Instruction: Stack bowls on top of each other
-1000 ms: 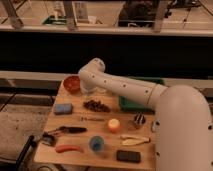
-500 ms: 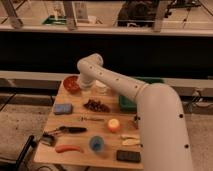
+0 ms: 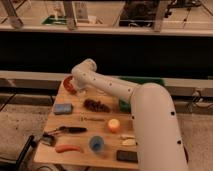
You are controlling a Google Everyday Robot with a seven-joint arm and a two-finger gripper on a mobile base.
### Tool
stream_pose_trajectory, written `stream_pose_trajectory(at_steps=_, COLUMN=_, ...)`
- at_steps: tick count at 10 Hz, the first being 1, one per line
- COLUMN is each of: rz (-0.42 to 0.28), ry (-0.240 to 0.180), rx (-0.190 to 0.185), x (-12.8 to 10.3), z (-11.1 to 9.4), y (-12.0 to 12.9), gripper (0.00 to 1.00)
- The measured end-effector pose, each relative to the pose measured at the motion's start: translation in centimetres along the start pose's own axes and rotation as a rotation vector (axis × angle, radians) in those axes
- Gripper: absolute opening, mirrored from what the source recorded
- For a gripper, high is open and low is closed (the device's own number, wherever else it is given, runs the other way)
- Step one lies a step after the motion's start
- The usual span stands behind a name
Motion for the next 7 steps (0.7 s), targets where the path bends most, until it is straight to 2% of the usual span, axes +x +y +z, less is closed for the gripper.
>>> stream_pose_trajectory(at_steps=2, rz=-0.063, ry=0.048, rx=0.014, x=-0.6, z=1.3, y=-0.7, gripper=0.8)
stream_pose_trajectory(at_steps=4, rz=-0.097, ry=0.077, rx=0.021, x=-0.6, z=2.5, y=-1.7, gripper=0.8)
stream_pose_trajectory(at_steps=7, rz=-0.064, ry=0.097, rx=0.02, x=1.1, z=5.2, y=-3.2, gripper=0.8)
